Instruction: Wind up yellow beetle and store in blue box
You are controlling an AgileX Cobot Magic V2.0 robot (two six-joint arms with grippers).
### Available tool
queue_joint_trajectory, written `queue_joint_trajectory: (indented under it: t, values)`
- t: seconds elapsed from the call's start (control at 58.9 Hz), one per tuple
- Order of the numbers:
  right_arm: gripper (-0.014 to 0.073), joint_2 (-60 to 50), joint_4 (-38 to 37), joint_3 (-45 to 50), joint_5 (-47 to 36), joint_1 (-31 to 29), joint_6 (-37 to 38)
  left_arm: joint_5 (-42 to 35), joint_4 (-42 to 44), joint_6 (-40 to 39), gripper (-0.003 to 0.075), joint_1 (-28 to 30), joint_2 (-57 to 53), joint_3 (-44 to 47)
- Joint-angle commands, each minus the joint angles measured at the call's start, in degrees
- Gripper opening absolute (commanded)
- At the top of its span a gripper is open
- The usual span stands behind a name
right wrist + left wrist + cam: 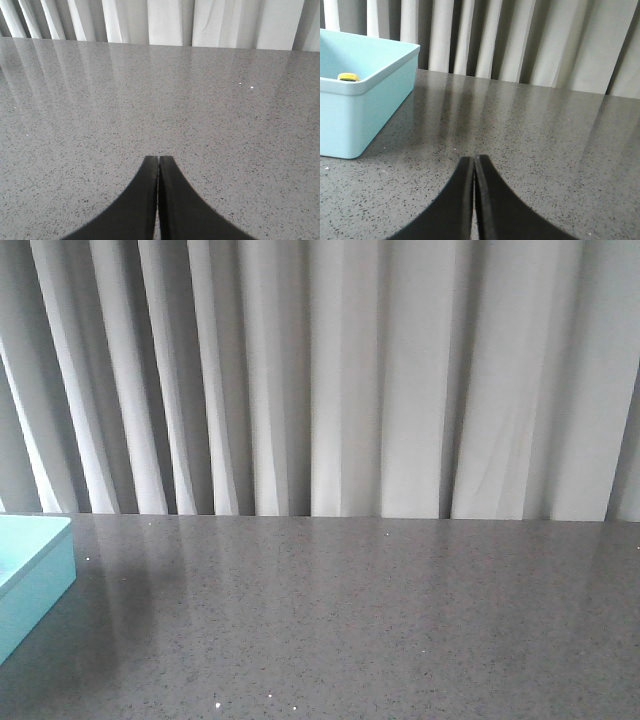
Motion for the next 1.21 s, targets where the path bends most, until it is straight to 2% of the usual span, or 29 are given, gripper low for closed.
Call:
queue_joint_trajectory:
  t: [0.0,0.442,0.543,0.815,0.9,0.985,1.087,1.189]
  values:
    - [-0.0007,0.5,0.9,-1.5,-3.7,-0.1,-0.2,-3.9,0.0,-0.5,-0.0006,-0.4,0.8,-0.5]
    - [-0.0007,-2.2,0.9,1.2,-4.6,0.1,-0.2,-3.9,0.0,-0.5,-0.0006,-0.4,0.8,-0.5]
    - [-0.0007,-6.6,0.6,6.6,-5.6,1.0,-0.2,-3.9,0.0,-0.5,-0.0006,-0.4,0.8,-0.5]
    - [-0.0007,-16.9,2.6,26.4,-16.8,5.1,1.3,-3.9,0.0,-0.5,-0.0006,-0.4,0.8,-0.5]
    - [-0.0007,-19.8,1.6,29.6,-19.9,6.9,4.6,-3.9,0.0,-0.5,-0.0006,-0.4,0.8,-0.5]
    - [-0.0007,-21.6,-2.5,32.2,-24.2,8.6,10.9,-3.9,0.0,-0.5,-0.0006,-0.4,0.8,-0.5]
    - [-0.0007,-22.7,-12.6,34.3,-28.2,9.5,22.8,-3.9,0.0,-0.5,-0.0006,-0.4,0.8,-0.5]
    - [-0.0007,-23.5,-25.8,34.7,-29.6,9.3,37.8,-3.9,0.0,-0.5,-0.0006,-0.4,0.8,-0.5]
